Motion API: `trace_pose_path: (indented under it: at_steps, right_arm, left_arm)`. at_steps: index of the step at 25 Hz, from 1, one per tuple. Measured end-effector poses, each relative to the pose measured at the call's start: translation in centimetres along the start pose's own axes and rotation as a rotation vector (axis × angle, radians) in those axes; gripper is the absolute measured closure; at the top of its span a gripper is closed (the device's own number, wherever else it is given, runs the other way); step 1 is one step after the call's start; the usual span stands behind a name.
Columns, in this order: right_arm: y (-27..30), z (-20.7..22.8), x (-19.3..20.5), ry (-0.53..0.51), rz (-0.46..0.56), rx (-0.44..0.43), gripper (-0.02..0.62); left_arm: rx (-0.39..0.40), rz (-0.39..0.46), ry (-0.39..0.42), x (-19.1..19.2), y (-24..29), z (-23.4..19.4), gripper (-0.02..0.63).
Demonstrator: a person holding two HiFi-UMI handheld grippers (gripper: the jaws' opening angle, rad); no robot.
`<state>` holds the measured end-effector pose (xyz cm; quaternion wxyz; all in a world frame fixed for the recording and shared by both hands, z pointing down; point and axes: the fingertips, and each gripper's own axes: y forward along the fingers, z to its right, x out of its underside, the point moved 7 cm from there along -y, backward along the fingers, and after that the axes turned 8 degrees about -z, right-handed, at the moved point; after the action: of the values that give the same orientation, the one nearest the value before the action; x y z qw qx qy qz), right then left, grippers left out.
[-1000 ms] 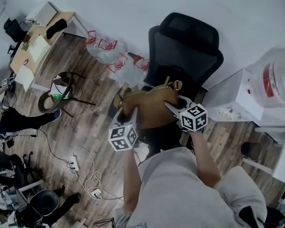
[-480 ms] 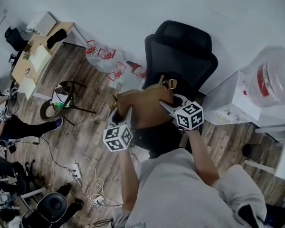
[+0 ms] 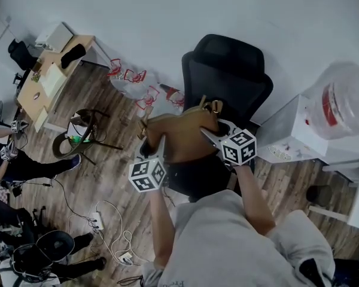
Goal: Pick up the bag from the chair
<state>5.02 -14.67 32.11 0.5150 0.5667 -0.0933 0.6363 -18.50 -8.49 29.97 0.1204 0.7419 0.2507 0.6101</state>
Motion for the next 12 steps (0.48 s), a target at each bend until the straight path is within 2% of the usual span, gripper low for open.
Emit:
trace_pose_path:
  at_steps: [12]
  right_arm:
    - [0.6, 1.3, 0.1, 0.011, -0.011, -0.008, 0.413]
  left_arm:
    - [-0.015, -0.01, -0.016, 0.4, 1.1, 0.2, 0.405]
